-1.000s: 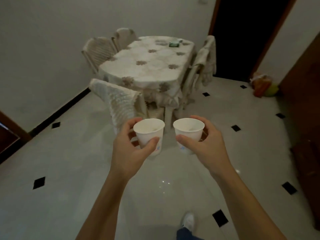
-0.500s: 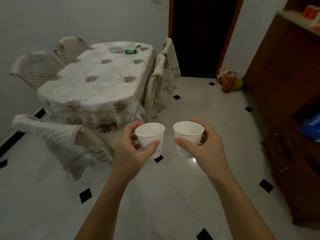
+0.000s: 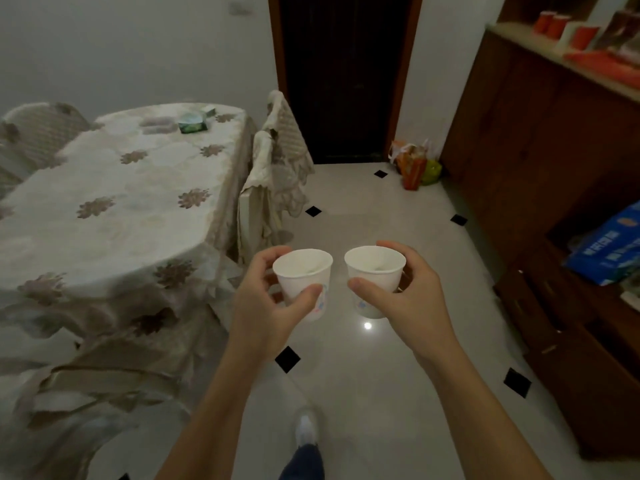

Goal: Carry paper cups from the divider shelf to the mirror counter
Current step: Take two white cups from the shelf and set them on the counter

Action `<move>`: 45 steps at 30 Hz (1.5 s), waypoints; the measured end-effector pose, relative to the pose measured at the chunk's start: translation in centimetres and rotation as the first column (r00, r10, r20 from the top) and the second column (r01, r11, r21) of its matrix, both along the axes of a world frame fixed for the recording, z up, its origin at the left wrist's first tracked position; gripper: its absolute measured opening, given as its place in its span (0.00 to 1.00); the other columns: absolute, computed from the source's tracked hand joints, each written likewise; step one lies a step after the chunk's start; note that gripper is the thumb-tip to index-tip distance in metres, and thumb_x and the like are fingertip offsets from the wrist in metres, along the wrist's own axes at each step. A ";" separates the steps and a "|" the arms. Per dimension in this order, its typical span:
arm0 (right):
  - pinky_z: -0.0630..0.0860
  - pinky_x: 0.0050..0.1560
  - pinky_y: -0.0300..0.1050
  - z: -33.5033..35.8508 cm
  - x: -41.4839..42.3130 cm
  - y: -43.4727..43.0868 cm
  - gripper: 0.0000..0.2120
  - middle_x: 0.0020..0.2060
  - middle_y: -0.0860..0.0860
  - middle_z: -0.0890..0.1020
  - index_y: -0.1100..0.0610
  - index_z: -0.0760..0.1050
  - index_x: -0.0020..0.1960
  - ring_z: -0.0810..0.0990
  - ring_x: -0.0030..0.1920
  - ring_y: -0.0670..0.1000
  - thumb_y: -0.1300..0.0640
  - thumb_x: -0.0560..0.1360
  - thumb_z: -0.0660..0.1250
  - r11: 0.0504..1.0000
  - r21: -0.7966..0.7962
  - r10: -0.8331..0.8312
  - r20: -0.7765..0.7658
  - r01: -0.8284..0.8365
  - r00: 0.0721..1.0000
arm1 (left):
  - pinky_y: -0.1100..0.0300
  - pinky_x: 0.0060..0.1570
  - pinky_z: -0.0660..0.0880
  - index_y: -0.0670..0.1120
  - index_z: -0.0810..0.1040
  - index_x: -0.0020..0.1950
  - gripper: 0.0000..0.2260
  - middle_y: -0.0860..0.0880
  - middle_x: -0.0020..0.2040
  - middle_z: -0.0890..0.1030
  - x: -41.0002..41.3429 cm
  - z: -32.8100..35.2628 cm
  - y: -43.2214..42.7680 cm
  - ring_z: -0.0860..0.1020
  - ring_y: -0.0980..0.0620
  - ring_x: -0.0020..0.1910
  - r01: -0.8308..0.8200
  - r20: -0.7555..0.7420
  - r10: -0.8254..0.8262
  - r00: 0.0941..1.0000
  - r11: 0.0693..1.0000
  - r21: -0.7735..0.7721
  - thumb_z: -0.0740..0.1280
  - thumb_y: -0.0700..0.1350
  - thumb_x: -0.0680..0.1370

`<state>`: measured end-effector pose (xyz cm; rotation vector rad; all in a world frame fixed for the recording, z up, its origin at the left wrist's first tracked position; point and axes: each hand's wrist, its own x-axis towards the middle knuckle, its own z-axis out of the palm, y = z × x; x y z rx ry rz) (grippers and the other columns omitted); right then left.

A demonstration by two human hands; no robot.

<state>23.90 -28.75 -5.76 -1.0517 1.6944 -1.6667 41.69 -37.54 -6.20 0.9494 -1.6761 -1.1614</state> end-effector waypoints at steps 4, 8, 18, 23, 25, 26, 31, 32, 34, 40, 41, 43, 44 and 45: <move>0.77 0.42 0.33 0.2 -3.3 -7.1 0.28 0.50 0.36 0.79 0.41 0.73 0.58 0.78 0.52 0.40 0.51 0.62 0.80 0.999 -0.004 -0.052 -0.025 0.052 0.998 | 0.63 0.46 0.79 0.58 0.74 0.59 0.26 0.56 0.57 0.80 -3.8 0.1 -8.0 0.80 0.58 0.55 0.072 -0.024 -0.071 0.997 0.997 0.029 0.77 0.52 0.63; 0.76 0.40 0.31 1.0 -6.9 -13.9 0.29 0.50 0.32 0.78 0.38 0.72 0.59 0.77 0.52 0.37 0.47 0.61 0.79 0.993 0.009 -0.121 -0.057 0.122 0.991 | 0.65 0.45 0.78 0.59 0.74 0.59 0.26 0.62 0.55 0.80 -7.8 0.8 -15.7 0.80 0.61 0.53 0.137 -0.024 -0.137 0.990 0.990 0.024 0.76 0.55 0.63; 0.77 0.42 0.33 0.5 -17.0 -24.5 0.30 0.51 0.38 0.80 0.42 0.73 0.61 0.78 0.51 0.39 0.49 0.61 0.81 0.958 0.012 -0.285 -0.050 0.285 0.957 | 0.62 0.46 0.79 0.54 0.74 0.62 0.29 0.57 0.56 0.80 -19.2 1.0 -29.2 0.80 0.58 0.54 0.276 -0.038 -0.275 0.961 0.961 0.023 0.75 0.55 0.63; 0.76 0.39 0.32 -0.3 -24.0 -29.0 0.31 0.52 0.39 0.78 0.42 0.72 0.62 0.77 0.51 0.37 0.47 0.62 0.80 0.950 0.023 -0.310 -0.068 0.312 0.948 | 0.64 0.46 0.78 0.50 0.73 0.64 0.29 0.53 0.59 0.79 -26.6 0.0 -34.6 0.80 0.58 0.55 0.308 -0.015 -0.308 0.951 0.951 -0.003 0.76 0.51 0.65; 0.77 0.41 0.32 -0.5 -27.3 -31.0 0.32 0.53 0.38 0.78 0.41 0.72 0.62 0.77 0.51 0.37 0.46 0.61 0.79 0.946 0.022 -0.320 -0.063 0.322 0.945 | 0.64 0.46 0.78 0.51 0.72 0.65 0.29 0.54 0.60 0.78 -29.9 -0.2 -36.9 0.79 0.59 0.56 0.322 -0.004 -0.322 0.947 0.947 -0.011 0.76 0.51 0.66; 0.77 0.42 0.32 -0.5 -29.2 -32.1 0.32 0.53 0.37 0.78 0.40 0.71 0.62 0.77 0.52 0.37 0.45 0.61 0.79 0.945 0.023 -0.326 -0.065 0.328 0.943 | 0.65 0.46 0.78 0.52 0.72 0.64 0.28 0.56 0.59 0.78 -31.7 -0.2 -38.0 0.78 0.60 0.55 0.325 0.003 -0.325 0.946 0.946 -0.015 0.76 0.52 0.66; 0.76 0.44 0.30 0.4 -39.8 -38.0 0.31 0.54 0.36 0.77 0.38 0.70 0.62 0.75 0.53 0.35 0.46 0.62 0.79 0.947 0.006 -0.319 -0.091 0.321 0.943 | 0.72 0.43 0.75 0.58 0.71 0.63 0.30 0.63 0.58 0.75 -42.1 1.0 -44.1 0.76 0.69 0.55 0.313 0.027 -0.312 0.950 0.949 -0.049 0.73 0.60 0.63; 0.76 0.43 0.30 0.8 -41.9 -39.0 0.31 0.54 0.35 0.77 0.38 0.70 0.62 0.75 0.53 0.34 0.45 0.62 0.79 0.946 0.001 -0.323 -0.093 0.324 0.942 | 0.73 0.42 0.75 0.60 0.70 0.62 0.29 0.64 0.57 0.75 -44.2 1.3 -45.1 0.75 0.70 0.55 0.310 0.032 -0.309 0.951 0.949 -0.051 0.73 0.60 0.63; 0.75 0.42 0.28 1.2 -45.8 -41.1 0.32 0.53 0.35 0.76 0.38 0.70 0.63 0.74 0.53 0.33 0.44 0.62 0.78 0.941 -0.004 -0.337 -0.101 0.338 0.936 | 0.74 0.42 0.74 0.63 0.70 0.60 0.27 0.67 0.56 0.75 -47.9 1.7 -47.2 0.75 0.72 0.54 0.299 0.042 -0.297 0.954 0.952 -0.061 0.74 0.60 0.63; 0.74 0.39 0.26 0.7 -54.3 -46.6 0.33 0.51 0.32 0.76 0.38 0.69 0.63 0.73 0.52 0.31 0.44 0.61 0.79 0.938 0.018 -0.342 -0.104 0.346 0.934 | 0.76 0.41 0.73 0.62 0.69 0.62 0.28 0.67 0.57 0.74 -56.3 1.5 -52.4 0.73 0.73 0.55 0.303 0.065 -0.298 0.952 0.949 -0.085 0.73 0.61 0.64; 0.74 0.39 0.26 0.6 -55.4 -47.4 0.33 0.51 0.31 0.76 0.37 0.69 0.62 0.73 0.52 0.31 0.43 0.61 0.79 0.939 0.020 -0.339 -0.105 0.343 0.935 | 0.76 0.41 0.73 0.62 0.69 0.62 0.28 0.68 0.57 0.74 -57.4 1.3 -53.2 0.73 0.73 0.55 0.305 0.066 -0.300 0.952 0.949 -0.081 0.74 0.60 0.65; 0.74 0.40 0.26 0.4 -57.5 -49.2 0.32 0.51 0.30 0.76 0.37 0.69 0.62 0.74 0.53 0.32 0.44 0.62 0.79 0.944 0.019 -0.327 -0.105 0.330 0.939 | 0.76 0.41 0.73 0.63 0.69 0.61 0.27 0.68 0.56 0.74 -59.6 0.9 -55.1 0.73 0.73 0.55 0.307 0.063 -0.304 0.951 0.949 -0.066 0.74 0.58 0.65; 0.74 0.40 0.27 0.2 -58.5 -50.1 0.32 0.51 0.30 0.76 0.38 0.69 0.62 0.74 0.53 0.32 0.44 0.62 0.79 0.946 0.018 -0.320 -0.102 0.324 0.942 | 0.76 0.41 0.73 0.63 0.69 0.61 0.27 0.68 0.56 0.74 -60.7 0.7 -56.1 0.73 0.73 0.55 0.308 0.060 -0.305 0.951 0.950 -0.058 0.74 0.58 0.65; 0.74 0.41 0.27 0.1 -59.4 -51.1 0.32 0.51 0.30 0.76 0.38 0.69 0.62 0.74 0.53 0.33 0.44 0.62 0.79 0.947 0.020 -0.317 -0.100 0.320 0.943 | 0.76 0.41 0.73 0.63 0.69 0.61 0.27 0.69 0.56 0.74 -61.7 0.5 -57.2 0.73 0.73 0.55 0.310 0.059 -0.307 0.950 0.949 -0.054 0.74 0.58 0.65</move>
